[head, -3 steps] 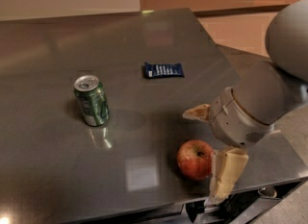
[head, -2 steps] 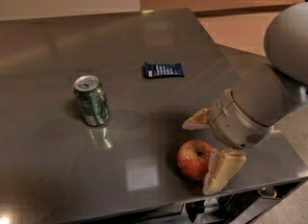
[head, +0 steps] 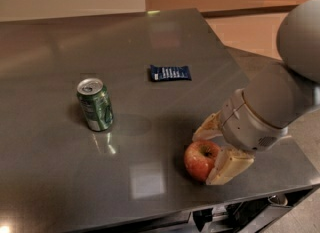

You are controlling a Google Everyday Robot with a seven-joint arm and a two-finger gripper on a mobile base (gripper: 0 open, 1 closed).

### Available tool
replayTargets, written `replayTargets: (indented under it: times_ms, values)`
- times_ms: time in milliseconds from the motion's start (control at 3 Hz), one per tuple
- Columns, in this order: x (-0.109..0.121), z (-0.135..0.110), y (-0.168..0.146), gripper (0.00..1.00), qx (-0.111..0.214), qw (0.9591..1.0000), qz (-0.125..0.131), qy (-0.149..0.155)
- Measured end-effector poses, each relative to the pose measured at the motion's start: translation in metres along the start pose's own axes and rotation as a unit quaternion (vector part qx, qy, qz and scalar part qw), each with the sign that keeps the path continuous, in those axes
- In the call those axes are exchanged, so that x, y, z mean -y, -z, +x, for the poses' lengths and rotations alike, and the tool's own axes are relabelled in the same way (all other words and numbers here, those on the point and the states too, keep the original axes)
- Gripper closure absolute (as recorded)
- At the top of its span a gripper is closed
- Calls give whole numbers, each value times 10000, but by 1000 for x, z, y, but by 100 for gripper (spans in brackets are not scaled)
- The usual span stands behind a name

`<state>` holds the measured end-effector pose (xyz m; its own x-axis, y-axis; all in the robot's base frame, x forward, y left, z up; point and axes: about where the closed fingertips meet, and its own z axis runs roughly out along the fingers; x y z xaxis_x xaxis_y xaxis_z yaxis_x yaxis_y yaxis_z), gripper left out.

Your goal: Move apple near rxbar blueberry

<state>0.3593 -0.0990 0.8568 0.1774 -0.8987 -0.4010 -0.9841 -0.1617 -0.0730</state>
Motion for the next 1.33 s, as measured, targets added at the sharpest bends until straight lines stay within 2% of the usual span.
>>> replayTargets:
  times_ms: [333, 667, 1000, 1333]
  values:
    - [25, -2, 16, 91, -54, 9997, 190, -139]
    - [75, -4, 35, 100, -58, 9980, 497, -379]
    - [124, -8, 44, 100, -58, 9953, 810, -533]
    - [162, 1, 40, 100, -102, 9923, 1027, -688]
